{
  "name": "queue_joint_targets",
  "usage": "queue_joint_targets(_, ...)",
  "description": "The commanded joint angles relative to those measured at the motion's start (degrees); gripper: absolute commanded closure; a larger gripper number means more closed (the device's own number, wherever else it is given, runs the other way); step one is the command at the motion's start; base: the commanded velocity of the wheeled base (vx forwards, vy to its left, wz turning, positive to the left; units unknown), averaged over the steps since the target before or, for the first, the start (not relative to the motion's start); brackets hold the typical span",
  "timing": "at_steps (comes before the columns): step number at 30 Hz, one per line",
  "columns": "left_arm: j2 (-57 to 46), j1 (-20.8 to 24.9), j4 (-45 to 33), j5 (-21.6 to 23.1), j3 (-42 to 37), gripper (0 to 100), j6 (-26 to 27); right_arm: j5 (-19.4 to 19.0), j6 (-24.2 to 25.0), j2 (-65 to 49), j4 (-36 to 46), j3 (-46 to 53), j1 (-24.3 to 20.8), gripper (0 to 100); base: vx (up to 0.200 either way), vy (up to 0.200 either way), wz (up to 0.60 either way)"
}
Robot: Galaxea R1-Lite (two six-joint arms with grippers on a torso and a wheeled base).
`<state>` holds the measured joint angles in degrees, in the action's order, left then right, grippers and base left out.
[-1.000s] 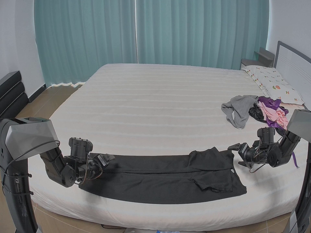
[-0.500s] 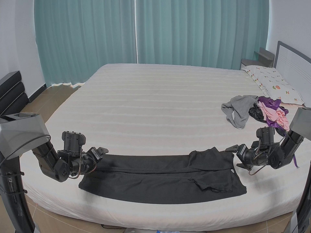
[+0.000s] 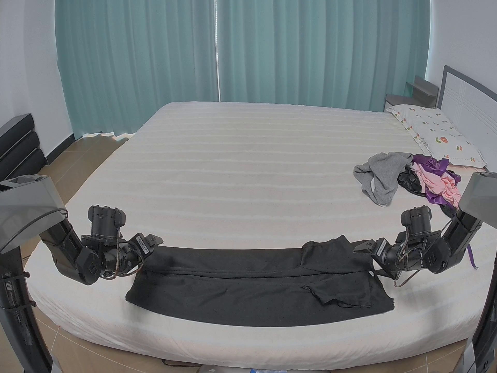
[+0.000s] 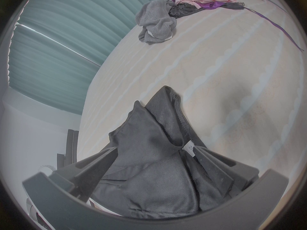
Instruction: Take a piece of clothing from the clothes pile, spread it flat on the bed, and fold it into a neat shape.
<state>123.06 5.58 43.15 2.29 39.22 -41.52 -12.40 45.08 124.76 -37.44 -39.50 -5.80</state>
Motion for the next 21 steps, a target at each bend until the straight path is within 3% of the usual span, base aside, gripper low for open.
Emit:
queue_joint_targets(1, 0.1, -0.7, 0.0, 0.0, 0.1, 0, 0.3, 0.2, 0.0, 1.9, 0.0, -1.0, -0.6, 0, 0.0, 0.0, 0.0)
queue_joint_targets(9, 0.2, -1.1, -1.5, 0.0, 0.2, 0, 1.4, 1.9, 0.0, 4.4, -0.1, -2.6, -1.0, 0, 0.0, 0.0, 0.0)
queue_joint_targets(10, 0.2, -1.1, -1.5, 0.0, 0.2, 0, 1.4, 1.9, 0.0, 4.4, -0.1, -2.6, -1.0, 100, 0.0, 0.0, 0.0)
queue_joint_targets(21, 0.1, -1.7, -4.8, 0.0, 0.1, 0, 5.2, 3.8, 0.0, 3.0, -0.4, -2.3, -0.9, 100, 0.0, 0.0, 0.0)
